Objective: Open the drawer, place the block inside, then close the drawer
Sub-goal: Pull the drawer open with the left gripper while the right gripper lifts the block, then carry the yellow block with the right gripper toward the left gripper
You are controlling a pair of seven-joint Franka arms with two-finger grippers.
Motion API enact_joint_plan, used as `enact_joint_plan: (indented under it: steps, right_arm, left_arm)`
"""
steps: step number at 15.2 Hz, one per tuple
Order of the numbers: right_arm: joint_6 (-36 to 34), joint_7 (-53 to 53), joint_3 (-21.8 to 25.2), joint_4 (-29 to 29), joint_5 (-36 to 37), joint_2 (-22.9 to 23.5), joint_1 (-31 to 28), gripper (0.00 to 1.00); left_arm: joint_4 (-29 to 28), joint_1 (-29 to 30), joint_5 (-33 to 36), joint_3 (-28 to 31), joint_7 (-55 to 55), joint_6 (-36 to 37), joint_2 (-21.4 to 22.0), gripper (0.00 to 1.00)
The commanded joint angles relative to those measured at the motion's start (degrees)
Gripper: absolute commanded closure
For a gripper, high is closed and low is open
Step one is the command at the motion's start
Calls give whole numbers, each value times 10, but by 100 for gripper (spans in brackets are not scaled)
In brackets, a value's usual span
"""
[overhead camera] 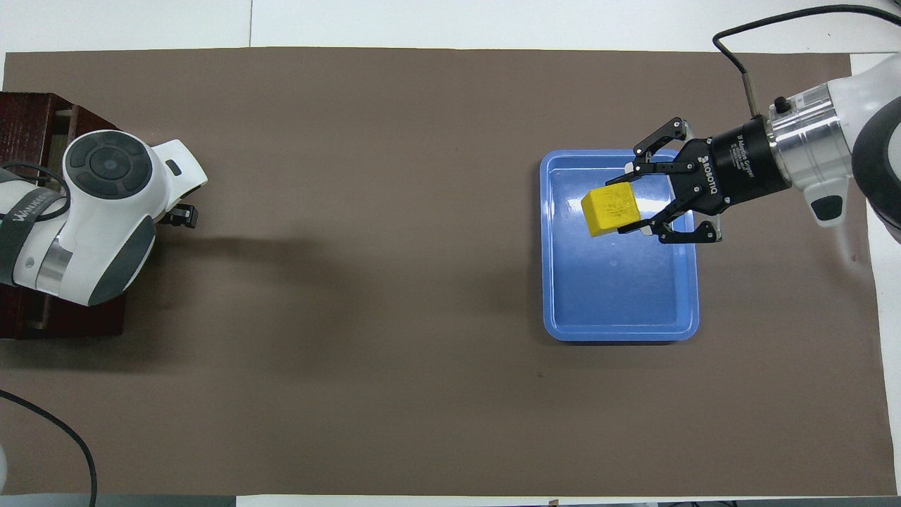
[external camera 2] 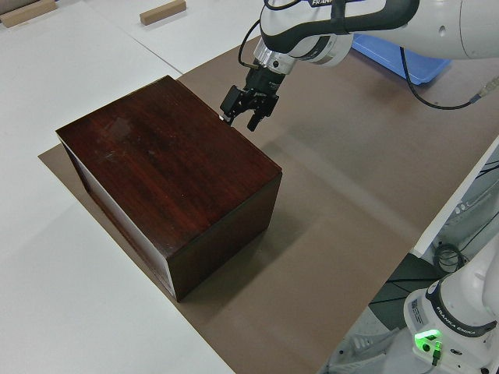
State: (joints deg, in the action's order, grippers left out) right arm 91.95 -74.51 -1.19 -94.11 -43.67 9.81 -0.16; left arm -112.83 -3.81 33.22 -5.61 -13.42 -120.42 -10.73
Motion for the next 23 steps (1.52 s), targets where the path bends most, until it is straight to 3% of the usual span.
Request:
enact_joint_plan:
  steps: [1,5,9,11,13,16,19,23]
  right_arm:
    - [-8,-14,-3,10,12,-1,-1,100]
    - [-7,-14,-3,10,12,-1,0,100]
    - [0,-15,-6,10,11,-1,2,100]
    - [9,-20,-10,10,7,-1,2,100]
    - [50,-48,-17,6,3,-1,26,100]
    - [109,-86,-18,0,-4,3,81,100]
    - [174,-115,-17,-1,-26,20,143,100]
    - [259,-148,-17,0,-47,28,203,100]
  left_arm:
    - [2,-53,-39,5,-7,31,10,0]
    - [30,-91,-87,5,-7,74,11,0]
    - [31,-94,-89,5,1,82,18,0]
    - [58,-93,-90,5,4,105,17,0]
    - [122,-96,-138,5,2,162,8,0]
    - [194,-102,-261,6,-37,216,18,0]
    - [235,-106,-325,-20,-273,232,22,0]
    - [248,-143,-339,-48,-622,238,18,0]
